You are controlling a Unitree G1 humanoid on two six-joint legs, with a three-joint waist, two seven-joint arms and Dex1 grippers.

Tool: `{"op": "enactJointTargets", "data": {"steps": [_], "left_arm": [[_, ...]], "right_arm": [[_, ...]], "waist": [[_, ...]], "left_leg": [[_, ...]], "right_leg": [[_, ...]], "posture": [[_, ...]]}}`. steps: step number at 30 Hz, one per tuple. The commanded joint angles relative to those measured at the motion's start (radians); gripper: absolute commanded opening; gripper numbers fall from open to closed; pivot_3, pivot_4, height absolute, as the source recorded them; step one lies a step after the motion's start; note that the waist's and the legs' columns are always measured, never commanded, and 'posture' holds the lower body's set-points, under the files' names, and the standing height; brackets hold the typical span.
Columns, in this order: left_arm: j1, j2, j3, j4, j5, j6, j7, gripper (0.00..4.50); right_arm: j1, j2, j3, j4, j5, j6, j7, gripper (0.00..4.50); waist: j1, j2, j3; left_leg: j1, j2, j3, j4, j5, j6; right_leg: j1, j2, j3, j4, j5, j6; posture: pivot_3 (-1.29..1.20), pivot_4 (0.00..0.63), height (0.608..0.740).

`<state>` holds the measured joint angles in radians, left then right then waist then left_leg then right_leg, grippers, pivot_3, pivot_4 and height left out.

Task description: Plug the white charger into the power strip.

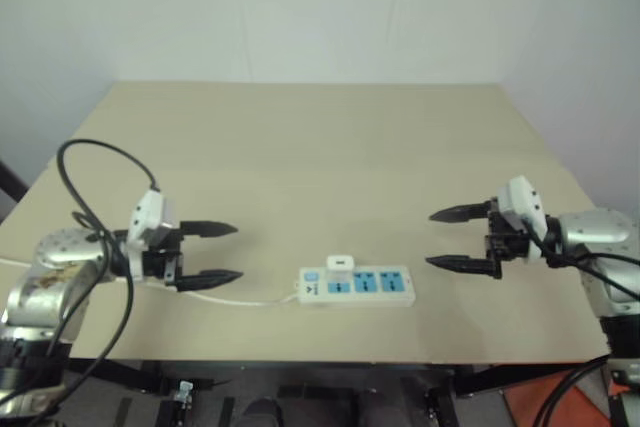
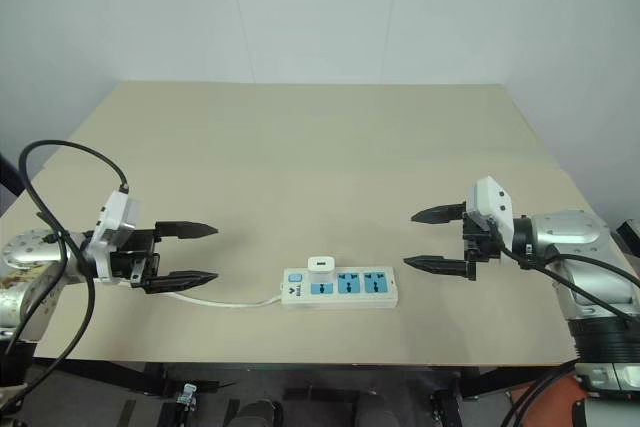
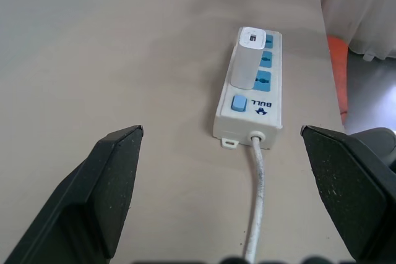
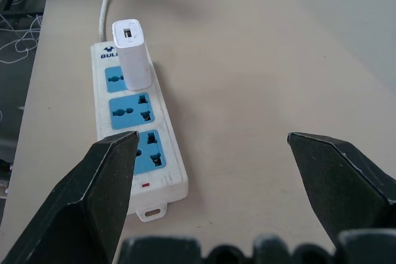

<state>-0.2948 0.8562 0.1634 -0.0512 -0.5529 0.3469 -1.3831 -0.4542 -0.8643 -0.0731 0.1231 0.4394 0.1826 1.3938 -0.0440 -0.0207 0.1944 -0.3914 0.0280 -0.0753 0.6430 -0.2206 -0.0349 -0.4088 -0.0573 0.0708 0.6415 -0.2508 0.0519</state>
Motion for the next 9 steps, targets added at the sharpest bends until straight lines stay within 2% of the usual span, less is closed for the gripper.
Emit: {"op": "enactJointTargets", "data": {"steps": [1,9], "left_arm": [[-0.003,0.003,0.017,-0.034,-0.023,0.002,0.01,4.45],[-0.008,-0.003,0.004,-0.023,-0.017,-0.004,0.005,4.45]], "right_arm": [[0.003,-0.012,-0.03,-0.028,0.019,0.001,0.004,4.5],[0.012,-0.016,-0.035,-0.037,0.019,-0.003,0.004,4.5]], "waist": [[0.0,0.0,0.0],[-0.001,0.0,0.0]], "left_leg": [[0.0,0.0,0.0,0.0,0.0,0.0],[0.0,0.0,0.0,0.0,0.0,0.0]], "right_leg": [[0.0,0.0,0.0,0.0,0.0,0.0],[0.0,0.0,0.0,0.0,0.0,0.0]], "posture": [[0.0,0.15,0.74],[0.0,0.15,0.74]]}}
